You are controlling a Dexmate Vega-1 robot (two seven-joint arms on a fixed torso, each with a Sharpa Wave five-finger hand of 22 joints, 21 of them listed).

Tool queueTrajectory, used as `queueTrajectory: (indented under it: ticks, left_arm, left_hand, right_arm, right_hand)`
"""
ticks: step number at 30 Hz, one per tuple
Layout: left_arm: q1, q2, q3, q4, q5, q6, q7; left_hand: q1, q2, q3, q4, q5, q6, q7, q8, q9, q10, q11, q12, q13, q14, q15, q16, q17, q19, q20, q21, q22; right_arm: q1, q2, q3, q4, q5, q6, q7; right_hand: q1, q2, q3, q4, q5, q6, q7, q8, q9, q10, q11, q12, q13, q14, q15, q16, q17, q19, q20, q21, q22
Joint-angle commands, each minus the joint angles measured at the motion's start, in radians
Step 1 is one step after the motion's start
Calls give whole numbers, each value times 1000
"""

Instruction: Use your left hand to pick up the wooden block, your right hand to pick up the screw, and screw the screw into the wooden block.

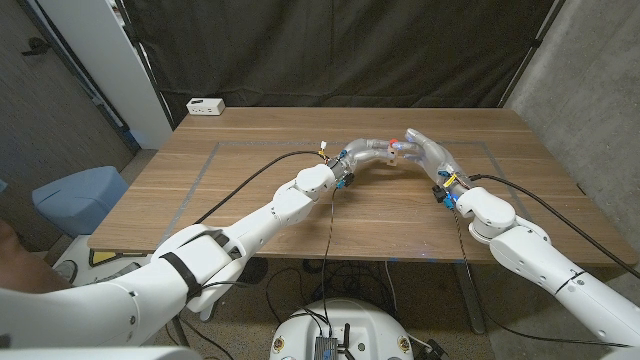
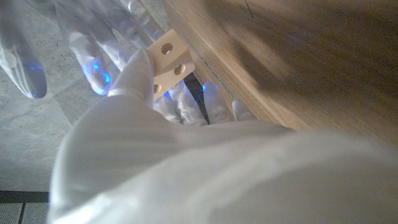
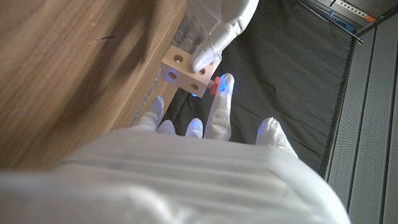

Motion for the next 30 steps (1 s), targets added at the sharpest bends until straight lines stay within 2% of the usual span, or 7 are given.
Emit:
queueTrajectory:
  ticks: [1, 5, 10, 22, 26, 29, 30]
  left_arm:
    - [10, 9, 1, -23, 3, 4, 2]
    - [13, 13, 0, -31, 3, 7, 5]
    - [20, 18, -1, -47, 4, 13, 9]
    - [28, 30, 0, -73, 9, 20, 17]
    - [30, 34, 0, -82, 11, 25, 20]
    - [33, 36, 1, -89, 11, 27, 20]
    - [33, 36, 1, -89, 11, 27, 20]
  left_hand:
    - [-73, 91, 64, 62, 9, 36, 25, 4, 2, 13, -2, 33, 154, 7, -52, 4, 3, 2, 3, 8, 2]
    - [-72, 91, 65, 61, 9, 36, 26, 5, 2, 14, -2, 33, 154, 7, -52, 4, 3, 2, 3, 8, 2]
    - [-71, 91, 65, 61, 9, 36, 27, 4, 2, 13, -2, 33, 154, 7, -53, 4, 3, 2, 3, 8, 2]
    - [-72, 90, 64, 61, 9, 36, 25, 4, 2, 13, -2, 34, 154, 8, -54, 4, 3, 3, 3, 8, 2]
    - [-72, 89, 64, 61, 9, 36, 25, 4, 2, 13, -2, 33, 153, 8, -53, 4, 4, 2, 3, 8, 2]
    - [-72, 91, 64, 62, 9, 36, 24, 4, 2, 13, -2, 33, 153, 7, -53, 4, 4, 2, 4, 8, 2]
    - [-72, 90, 64, 61, 9, 37, 24, 5, 2, 13, -2, 33, 153, 7, -54, 4, 4, 2, 3, 8, 2]
  right_arm:
    - [-27, -4, 25, -31, -9, -18, -57]
    - [-34, 1, 30, -40, -12, -28, -80]
    - [-39, 8, 32, -42, -22, -27, -99]
    - [-37, 8, 32, -36, -23, -26, -89]
    - [-31, 8, 28, -30, -18, -24, -75]
    - [-23, 1, 22, -28, -18, -30, -58]
    - [-23, 1, 22, -28, -18, -30, -58]
  right_hand:
    - [12, -3, 11, 0, -1, 8, 4, -5, 1, 15, 0, 5, 2, 16, 0, 2, 0, 14, 6, 2, 4]
    - [13, -3, 13, -1, -2, 8, 6, -11, 1, 33, 25, 7, 2, 49, 13, 11, 0, 45, 12, 10, 4]
    - [14, -4, 14, -1, -2, 6, 10, -14, 2, 37, 29, 7, 2, 58, 19, 12, 0, 56, 16, 12, 4]
    - [12, -13, 14, -2, -2, -79, 8, -47, 3, 5, 52, -10, 3, 57, 44, 0, 0, 94, 32, 11, 3]
    - [9, -15, 13, -1, -3, -105, 2, -52, 4, -14, 47, -16, 4, 46, 44, -6, 1, 89, 31, 5, 3]
    - [3, -17, 11, 3, -2, -130, 0, -51, 3, -41, 39, -19, 4, 15, 39, -18, 3, 42, 6, -13, 3]
    - [2, -17, 10, 3, -2, -136, 0, -51, 3, -48, 35, -20, 4, 11, 40, -19, 3, 40, 5, -13, 3]
